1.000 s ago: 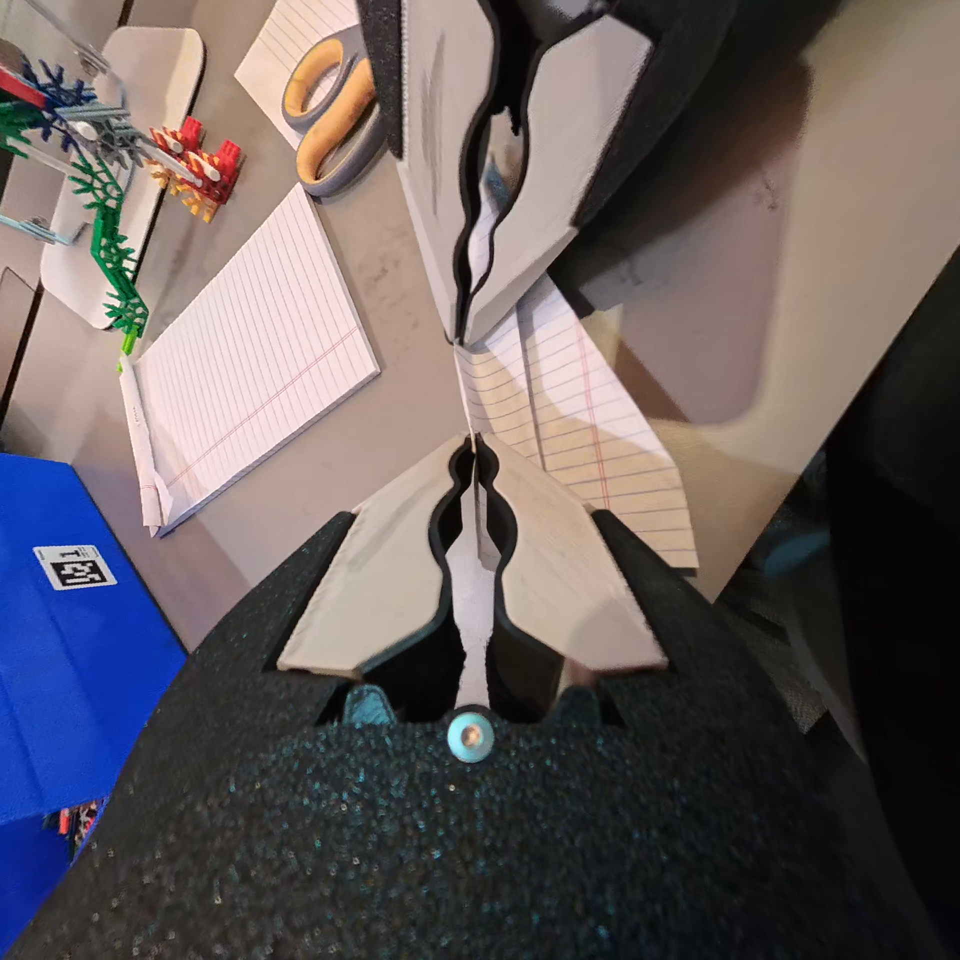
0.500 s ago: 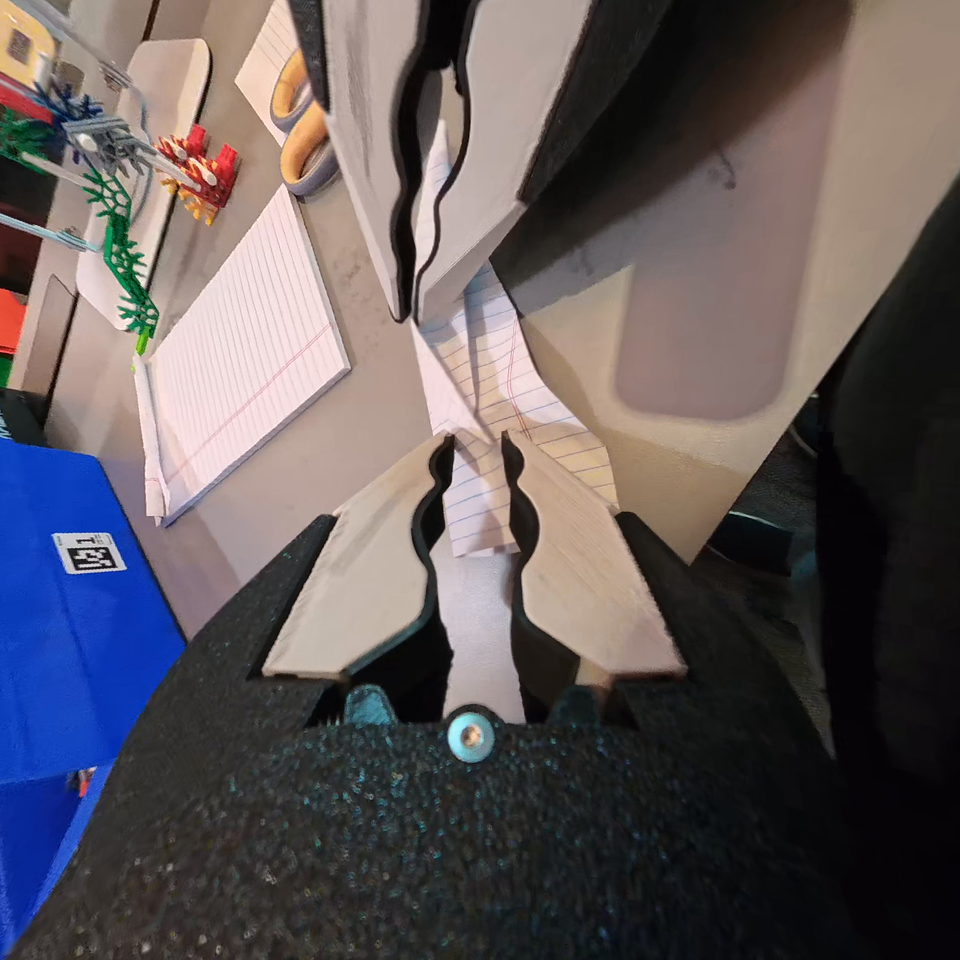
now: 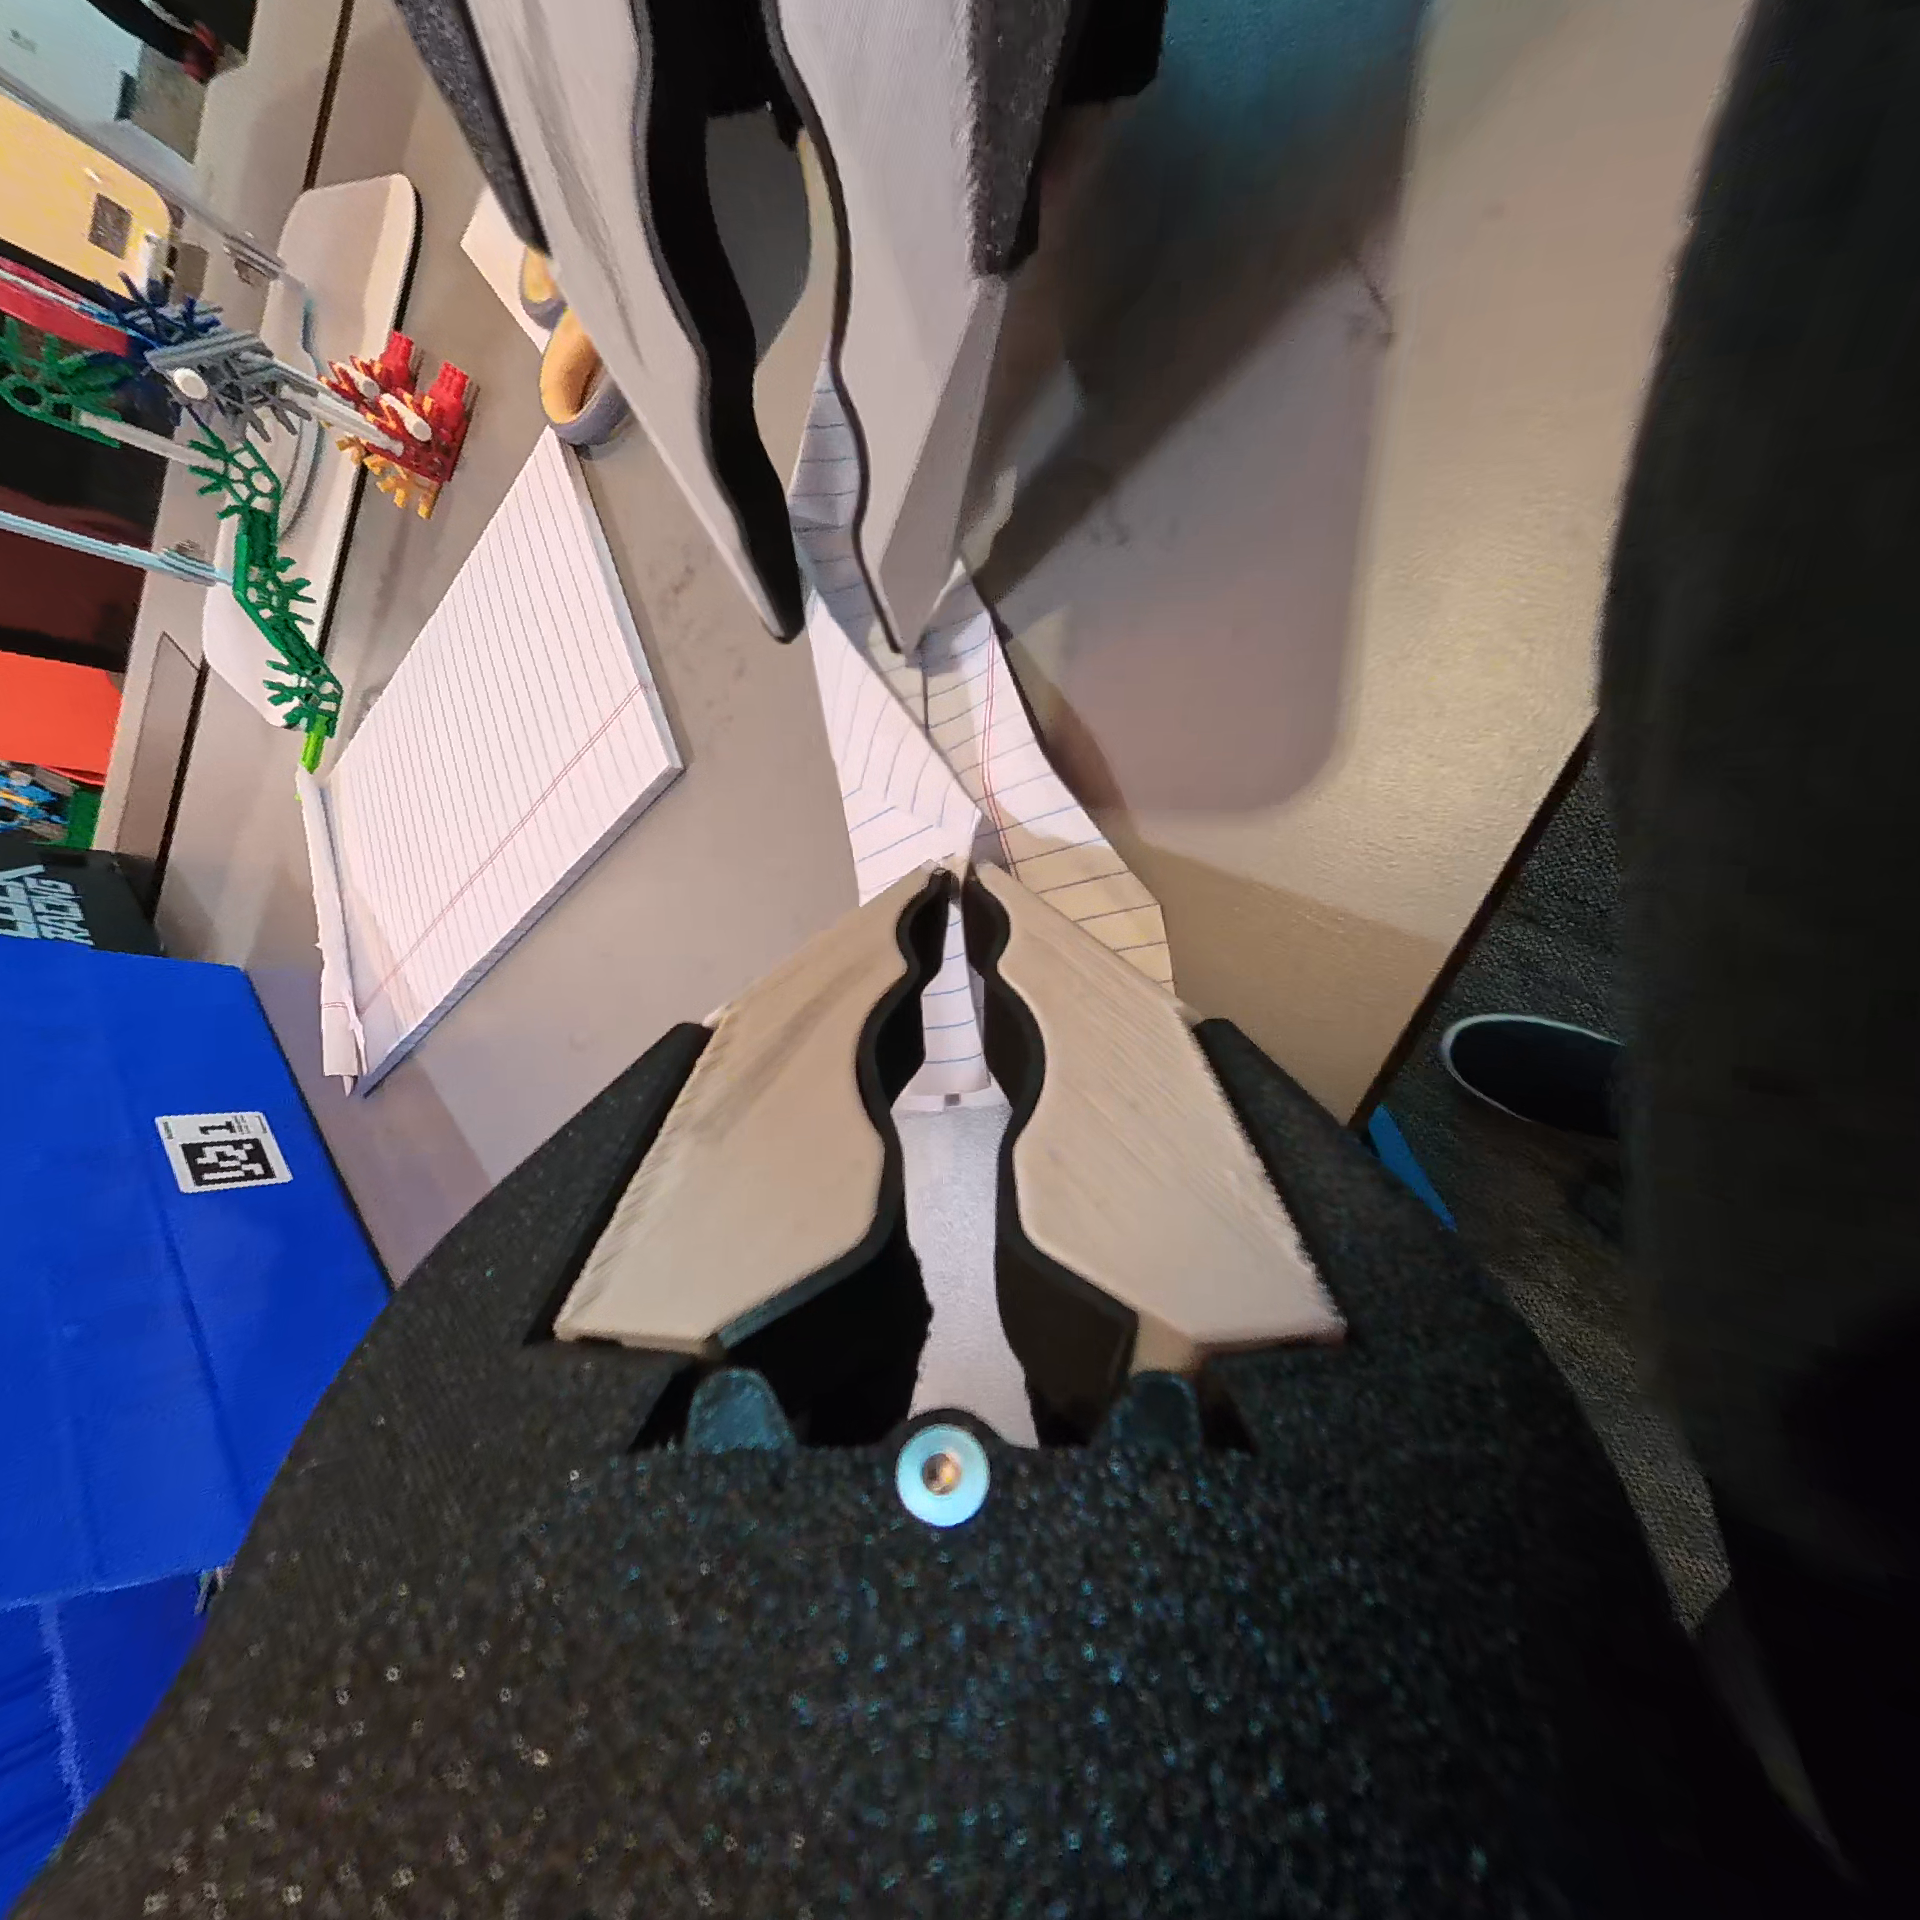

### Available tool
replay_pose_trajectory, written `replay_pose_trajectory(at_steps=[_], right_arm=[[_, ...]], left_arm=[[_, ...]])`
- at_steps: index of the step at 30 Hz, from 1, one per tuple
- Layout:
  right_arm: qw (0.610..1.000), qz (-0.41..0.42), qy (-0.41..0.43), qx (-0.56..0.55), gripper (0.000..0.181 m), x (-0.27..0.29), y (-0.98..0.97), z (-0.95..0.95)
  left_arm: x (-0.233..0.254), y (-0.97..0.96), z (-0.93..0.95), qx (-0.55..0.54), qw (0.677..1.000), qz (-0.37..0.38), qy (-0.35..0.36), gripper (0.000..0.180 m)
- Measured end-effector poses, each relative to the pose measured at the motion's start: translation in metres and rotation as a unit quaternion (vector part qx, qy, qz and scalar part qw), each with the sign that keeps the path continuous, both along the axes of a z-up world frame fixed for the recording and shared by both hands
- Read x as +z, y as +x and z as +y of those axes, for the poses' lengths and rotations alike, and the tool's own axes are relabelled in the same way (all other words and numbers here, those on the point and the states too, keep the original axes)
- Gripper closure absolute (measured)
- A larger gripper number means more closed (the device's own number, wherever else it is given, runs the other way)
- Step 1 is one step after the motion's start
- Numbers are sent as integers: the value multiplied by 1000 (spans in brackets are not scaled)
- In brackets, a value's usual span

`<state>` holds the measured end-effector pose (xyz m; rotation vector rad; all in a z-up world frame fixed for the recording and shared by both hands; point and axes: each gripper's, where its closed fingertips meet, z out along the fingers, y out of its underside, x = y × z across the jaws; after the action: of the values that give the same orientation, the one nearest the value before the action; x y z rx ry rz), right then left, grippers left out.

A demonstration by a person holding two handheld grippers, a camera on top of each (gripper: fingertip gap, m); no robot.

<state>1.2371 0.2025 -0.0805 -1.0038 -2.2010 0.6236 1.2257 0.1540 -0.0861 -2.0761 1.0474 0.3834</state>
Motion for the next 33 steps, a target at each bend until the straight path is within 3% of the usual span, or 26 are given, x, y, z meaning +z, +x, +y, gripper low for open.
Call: replay_pose_trajectory(at_steps=[5,10,13,17,22,23,33], right_arm=[[999,16,51,7,181,0,0,5],[996,34,79,-1,181,-5,1,5],[995,43,86,-25,181,-4,0,6],[993,49,95,-56,181,-4,-5,7],[989,53,113,-74,181,-4,-10,6],[989,54,118,-72,181,-4,-10,6],[983,57,171,-38,181,5,-11,1]], left_arm=[[0,1,0,-12,1000,4,8,180],[2,-11,4,-2,1000,11,4,178],[17,-23,7,36,999,-5,9,165],[30,4,-3,31,998,-52,-8,168],[-1,12,-3,81,995,-51,-38,170],[-2,9,1,97,994,-51,-25,179],[-4,4,7,128,988,-86,-14,180]])
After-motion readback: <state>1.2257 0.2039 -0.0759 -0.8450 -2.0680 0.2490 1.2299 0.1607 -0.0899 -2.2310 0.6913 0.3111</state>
